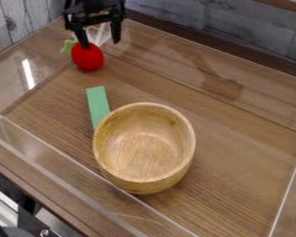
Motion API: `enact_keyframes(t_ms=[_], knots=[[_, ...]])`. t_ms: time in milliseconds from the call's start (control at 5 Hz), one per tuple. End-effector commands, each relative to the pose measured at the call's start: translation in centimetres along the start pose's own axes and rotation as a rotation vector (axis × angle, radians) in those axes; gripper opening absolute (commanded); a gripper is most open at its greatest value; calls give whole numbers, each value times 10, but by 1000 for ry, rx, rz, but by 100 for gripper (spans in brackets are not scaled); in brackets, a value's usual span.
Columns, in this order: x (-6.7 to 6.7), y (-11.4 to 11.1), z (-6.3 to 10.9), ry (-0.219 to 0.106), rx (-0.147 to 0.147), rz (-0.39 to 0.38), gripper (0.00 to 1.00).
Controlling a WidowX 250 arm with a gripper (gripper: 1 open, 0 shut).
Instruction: Move the red fruit to the right
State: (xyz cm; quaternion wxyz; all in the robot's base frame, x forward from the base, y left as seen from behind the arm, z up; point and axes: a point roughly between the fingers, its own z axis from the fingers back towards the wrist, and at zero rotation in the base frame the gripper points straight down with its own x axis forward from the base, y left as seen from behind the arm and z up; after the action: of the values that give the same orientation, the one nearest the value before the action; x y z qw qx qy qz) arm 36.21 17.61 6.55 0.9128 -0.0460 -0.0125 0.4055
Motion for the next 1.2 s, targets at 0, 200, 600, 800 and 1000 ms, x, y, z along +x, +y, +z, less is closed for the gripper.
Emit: enact_keyframes(t_ms=[0,200,600,800,1000], knots=[[2,-2,37,-101,-40,28,100],[-2,-11,35,-120,-53,26,100],[-3,-21,35,-154,-72,75,100],[-2,-23,37,-169,-76,129,100],[-2,-24,40,-185,-81,179,100]])
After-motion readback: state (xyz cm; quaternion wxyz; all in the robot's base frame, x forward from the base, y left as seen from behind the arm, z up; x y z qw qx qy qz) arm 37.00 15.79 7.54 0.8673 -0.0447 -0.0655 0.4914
